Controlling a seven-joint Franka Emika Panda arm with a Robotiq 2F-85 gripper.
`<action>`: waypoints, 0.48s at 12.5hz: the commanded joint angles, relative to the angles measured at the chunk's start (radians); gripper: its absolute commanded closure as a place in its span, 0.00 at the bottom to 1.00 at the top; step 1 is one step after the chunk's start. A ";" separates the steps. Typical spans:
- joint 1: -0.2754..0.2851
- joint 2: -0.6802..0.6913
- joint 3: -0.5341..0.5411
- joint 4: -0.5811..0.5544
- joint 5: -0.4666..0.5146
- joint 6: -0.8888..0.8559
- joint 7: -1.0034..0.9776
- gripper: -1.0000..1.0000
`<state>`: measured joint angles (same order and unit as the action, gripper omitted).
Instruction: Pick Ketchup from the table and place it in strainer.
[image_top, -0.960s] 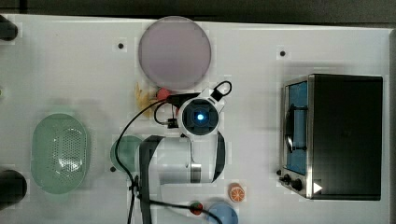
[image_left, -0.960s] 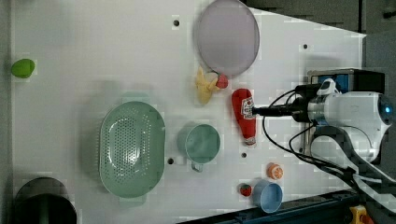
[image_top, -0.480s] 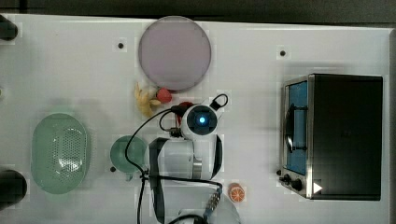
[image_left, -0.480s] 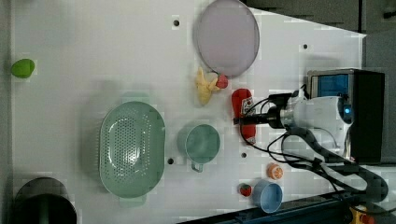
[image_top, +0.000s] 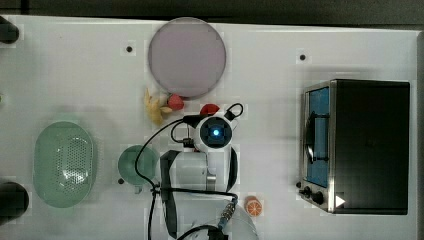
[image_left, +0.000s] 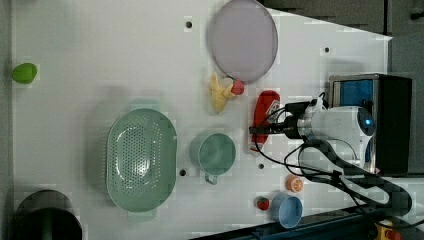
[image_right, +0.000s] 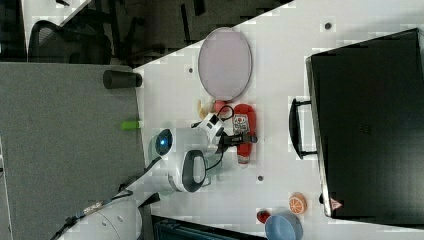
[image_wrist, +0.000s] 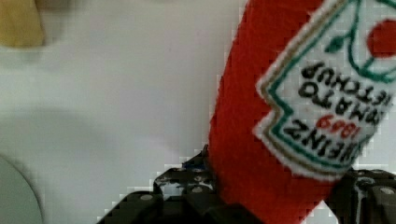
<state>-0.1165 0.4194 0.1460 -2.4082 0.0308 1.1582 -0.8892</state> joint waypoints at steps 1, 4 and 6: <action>0.009 -0.135 0.003 0.022 0.000 0.012 0.014 0.37; 0.019 -0.281 0.027 0.039 0.000 -0.121 0.112 0.37; 0.028 -0.373 0.063 0.072 0.000 -0.250 0.170 0.37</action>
<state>-0.1155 0.0803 0.1848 -2.3711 0.0345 0.9170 -0.8057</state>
